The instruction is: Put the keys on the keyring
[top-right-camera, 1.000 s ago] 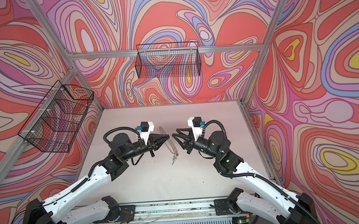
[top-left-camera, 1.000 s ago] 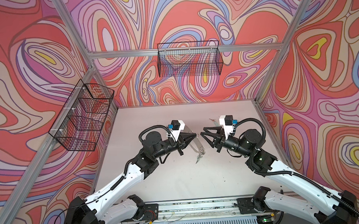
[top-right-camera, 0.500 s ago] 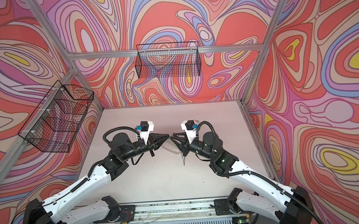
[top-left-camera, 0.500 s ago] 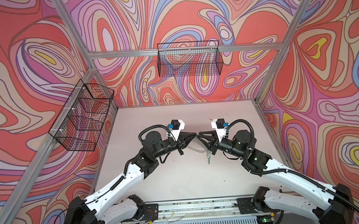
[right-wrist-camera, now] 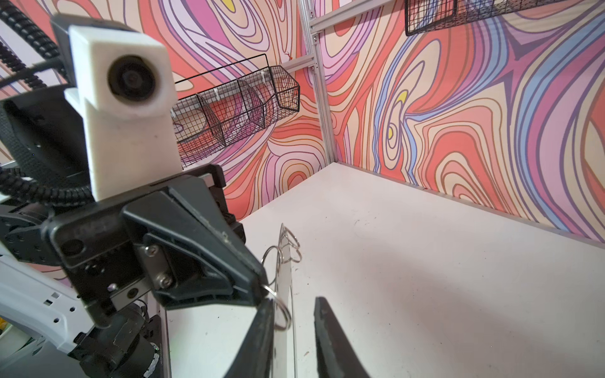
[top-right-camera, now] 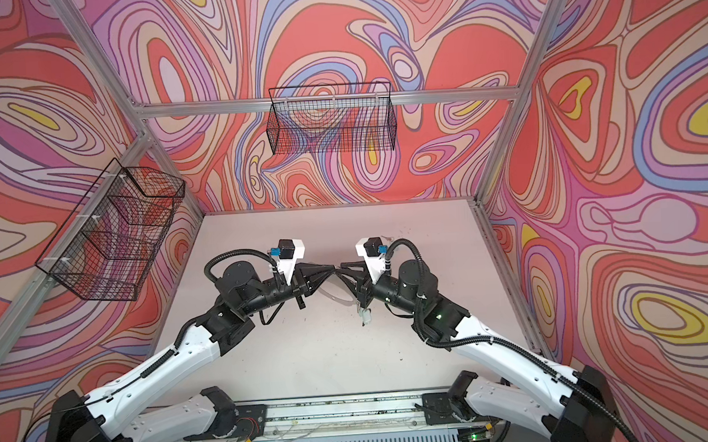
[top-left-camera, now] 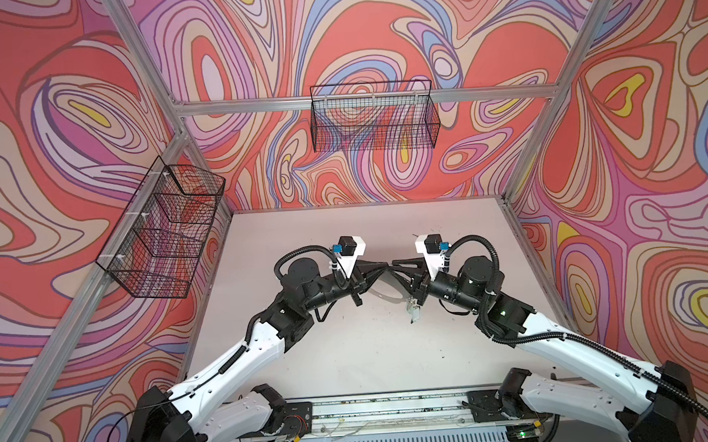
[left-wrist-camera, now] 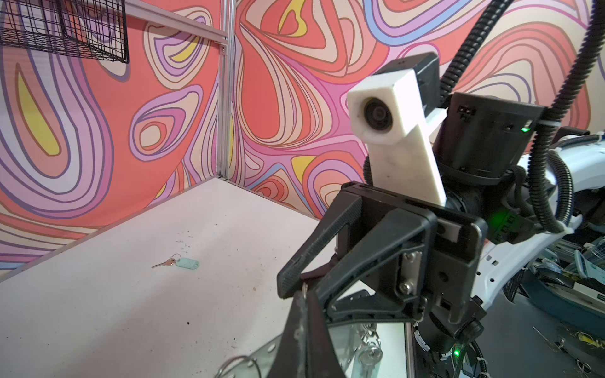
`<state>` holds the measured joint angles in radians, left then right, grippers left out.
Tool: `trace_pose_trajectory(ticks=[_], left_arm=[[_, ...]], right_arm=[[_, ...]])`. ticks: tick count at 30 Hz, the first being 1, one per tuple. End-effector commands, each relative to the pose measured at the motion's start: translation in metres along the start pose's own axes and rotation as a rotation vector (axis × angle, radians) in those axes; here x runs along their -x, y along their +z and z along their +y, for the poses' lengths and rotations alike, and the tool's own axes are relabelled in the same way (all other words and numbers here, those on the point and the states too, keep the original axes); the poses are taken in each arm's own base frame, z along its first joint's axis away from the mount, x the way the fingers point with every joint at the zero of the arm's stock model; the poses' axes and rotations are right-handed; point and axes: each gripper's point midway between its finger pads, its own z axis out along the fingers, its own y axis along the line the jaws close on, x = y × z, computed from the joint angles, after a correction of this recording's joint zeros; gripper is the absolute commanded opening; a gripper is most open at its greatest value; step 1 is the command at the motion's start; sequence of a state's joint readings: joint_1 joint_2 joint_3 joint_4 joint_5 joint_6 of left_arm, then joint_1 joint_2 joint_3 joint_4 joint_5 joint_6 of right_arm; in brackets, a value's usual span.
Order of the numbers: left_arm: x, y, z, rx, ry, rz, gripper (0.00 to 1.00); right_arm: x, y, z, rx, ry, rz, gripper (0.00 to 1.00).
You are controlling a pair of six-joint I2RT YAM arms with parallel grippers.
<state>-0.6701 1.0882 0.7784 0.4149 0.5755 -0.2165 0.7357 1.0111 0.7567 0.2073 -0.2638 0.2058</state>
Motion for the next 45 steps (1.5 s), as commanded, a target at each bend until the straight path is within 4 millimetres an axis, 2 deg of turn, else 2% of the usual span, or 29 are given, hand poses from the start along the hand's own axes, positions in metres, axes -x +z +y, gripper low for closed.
trace_pose_trajectory(ticks=[1,8,18,22,27,29,31,33,39,41,45], left_arm=[[0.022,0.002,-0.014,-0.051,0.041,-0.05,0.0],[0.019,0.002,-0.013,-0.047,0.043,-0.037,0.0],[0.021,0.004,-0.012,-0.045,0.04,-0.042,0.0],[0.02,0.005,-0.011,-0.045,0.039,-0.042,0.0],[0.02,0.004,-0.008,-0.023,0.04,-0.047,0.0],[0.02,0.003,-0.007,-0.01,0.038,-0.051,0.1],[0.022,-0.001,-0.005,0.006,0.041,-0.066,0.34],[0.029,-0.006,-0.005,0.027,0.047,-0.097,0.42],[0.038,-0.024,0.0,0.091,0.045,-0.131,0.43],[0.041,-0.03,0.007,0.116,-0.006,-0.135,0.43],[0.044,-0.036,0.014,0.053,-0.109,-0.132,0.42]], right_arm=[[0.02,-0.002,0.004,-0.005,-0.032,-0.042,0.23],[0.022,-0.001,0.004,-0.007,-0.04,-0.037,0.21],[0.013,0.001,0.004,-0.001,-0.038,-0.006,0.18],[0.011,0.001,0.005,0.006,-0.029,0.0,0.0],[0.011,-0.001,0.007,0.018,-0.024,-0.002,0.0],[0.012,-0.003,0.008,0.024,-0.017,-0.01,0.0],[0.012,-0.003,0.009,0.027,-0.003,-0.01,0.0],[0.013,-0.004,0.009,0.026,0.005,-0.015,0.0],[0.017,-0.006,0.01,0.025,0.023,-0.031,0.0],[0.018,-0.006,0.01,0.028,0.024,-0.034,0.0],[0.021,-0.008,0.014,0.054,0.016,-0.047,0.0]])
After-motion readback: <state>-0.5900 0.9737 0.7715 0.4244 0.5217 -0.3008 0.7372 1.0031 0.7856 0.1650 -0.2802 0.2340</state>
